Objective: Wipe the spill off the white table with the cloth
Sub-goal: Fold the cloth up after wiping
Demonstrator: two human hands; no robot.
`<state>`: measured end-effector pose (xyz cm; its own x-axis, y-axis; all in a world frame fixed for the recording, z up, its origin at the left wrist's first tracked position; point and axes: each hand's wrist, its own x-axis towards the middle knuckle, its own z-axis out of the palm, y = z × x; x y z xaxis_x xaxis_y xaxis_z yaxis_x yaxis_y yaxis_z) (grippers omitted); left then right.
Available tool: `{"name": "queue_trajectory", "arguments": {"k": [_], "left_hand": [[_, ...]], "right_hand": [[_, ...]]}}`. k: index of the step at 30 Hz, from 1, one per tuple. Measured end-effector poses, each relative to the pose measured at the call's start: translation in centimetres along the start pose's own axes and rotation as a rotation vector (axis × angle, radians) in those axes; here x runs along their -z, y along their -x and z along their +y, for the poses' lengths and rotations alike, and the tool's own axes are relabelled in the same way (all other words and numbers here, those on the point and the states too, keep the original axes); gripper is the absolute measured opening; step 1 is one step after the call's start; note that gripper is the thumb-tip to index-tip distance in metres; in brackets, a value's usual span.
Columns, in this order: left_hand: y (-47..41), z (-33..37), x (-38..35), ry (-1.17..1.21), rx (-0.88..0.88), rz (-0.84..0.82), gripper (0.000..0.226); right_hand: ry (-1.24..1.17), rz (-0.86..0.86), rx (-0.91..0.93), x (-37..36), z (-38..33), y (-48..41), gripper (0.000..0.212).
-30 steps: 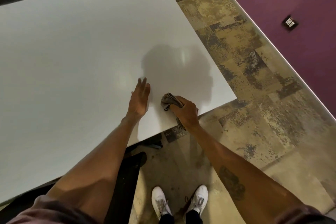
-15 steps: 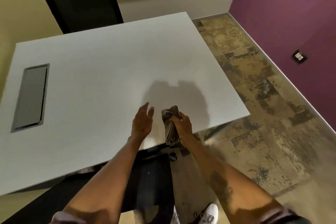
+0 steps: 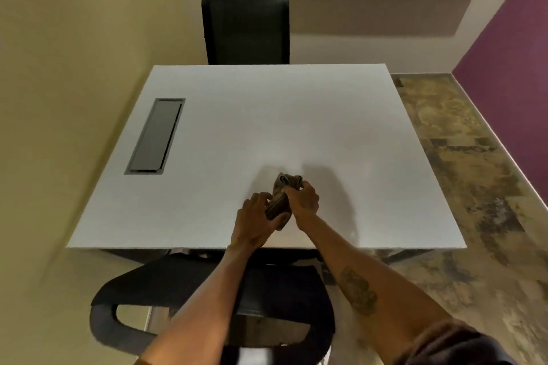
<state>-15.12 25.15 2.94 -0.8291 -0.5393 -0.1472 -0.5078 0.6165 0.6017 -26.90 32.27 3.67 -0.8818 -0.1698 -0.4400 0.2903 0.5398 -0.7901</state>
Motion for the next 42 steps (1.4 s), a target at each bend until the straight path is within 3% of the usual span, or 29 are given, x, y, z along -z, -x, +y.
{"name": "queue_trajectory", "arguments": {"k": [5, 12, 23, 29, 32, 38, 42], "left_hand": [[0.6, -1.0, 2.1, -0.133, 0.064, 0.066, 0.074], [0.3, -1.2, 4.0, -0.328, 0.179, 0.192, 0.037], [0.7, -7.6, 8.8, -0.456, 0.305, 0.221, 0.038], [-0.3, -13.3, 11.7, -0.098, 0.548, 0.289, 0.030], [-1.0, -16.6, 12.9, 0.103, 0.623, 0.288, 0.031], [-1.5, -23.1, 14.7, 0.645, 0.700, 0.363, 0.020], [-1.8, -26.1, 15.3, 0.776, 0.754, 0.260, 0.025]], "right_hand": [[0.029, -0.066, 0.024, -2.7, -2.3, 0.7, 0.039], [0.099, -0.182, 0.057, -5.6, -5.2, 0.9, 0.049], [0.186, -0.393, 0.039, -13.8, -7.2, 3.3, 0.049], [0.118, -0.547, 0.020, -18.3, -8.8, 3.6, 0.052], [0.103, -0.569, 0.010, -19.5, -8.9, 2.6, 0.040], [0.101, -0.527, -0.019, -21.5, -7.9, 1.2, 0.032], [0.144, -0.519, -0.028, -22.8, -7.1, 0.8, 0.032]]}}
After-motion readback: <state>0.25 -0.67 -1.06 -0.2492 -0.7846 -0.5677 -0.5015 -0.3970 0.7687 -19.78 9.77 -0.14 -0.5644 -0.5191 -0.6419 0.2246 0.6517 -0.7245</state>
